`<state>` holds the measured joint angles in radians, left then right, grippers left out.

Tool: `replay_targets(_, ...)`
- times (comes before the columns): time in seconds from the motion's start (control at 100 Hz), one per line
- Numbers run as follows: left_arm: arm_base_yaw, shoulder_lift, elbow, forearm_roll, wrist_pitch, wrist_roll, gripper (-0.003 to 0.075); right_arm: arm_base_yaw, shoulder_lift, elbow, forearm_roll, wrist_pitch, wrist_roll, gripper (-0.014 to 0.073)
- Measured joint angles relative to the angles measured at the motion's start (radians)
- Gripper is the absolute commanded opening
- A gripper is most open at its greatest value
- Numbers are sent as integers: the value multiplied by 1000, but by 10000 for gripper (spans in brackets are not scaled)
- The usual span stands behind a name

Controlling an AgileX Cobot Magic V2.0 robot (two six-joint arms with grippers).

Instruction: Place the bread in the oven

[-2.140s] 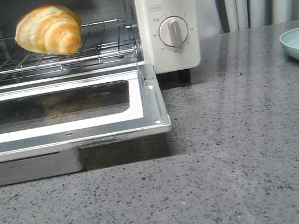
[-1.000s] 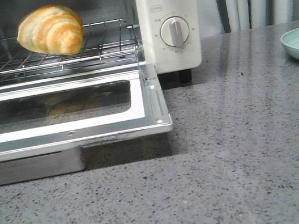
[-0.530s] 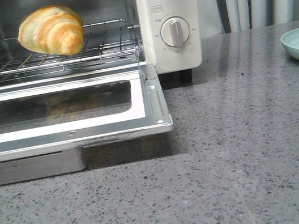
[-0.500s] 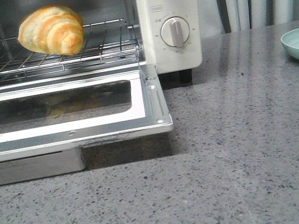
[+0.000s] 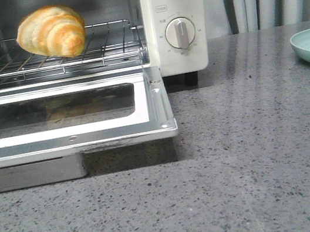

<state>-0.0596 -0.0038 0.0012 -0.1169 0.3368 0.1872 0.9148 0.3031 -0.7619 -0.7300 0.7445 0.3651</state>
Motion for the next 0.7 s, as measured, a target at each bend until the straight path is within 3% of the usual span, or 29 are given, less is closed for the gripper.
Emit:
replay_targets(0.5, 0, 0, 0, 0, 0, 0, -21, -19, 0, 68, -53, 35, 0, -69)
replay_targets(0.57, 0, 0, 0, 0, 0, 0, -21, -59, 0, 126, -74, -34, 2, -69)
replay_targets(0.7, 0, 0, 0, 0, 0, 0, -21, -195, 8, 258, -53, -301, 6, -69)
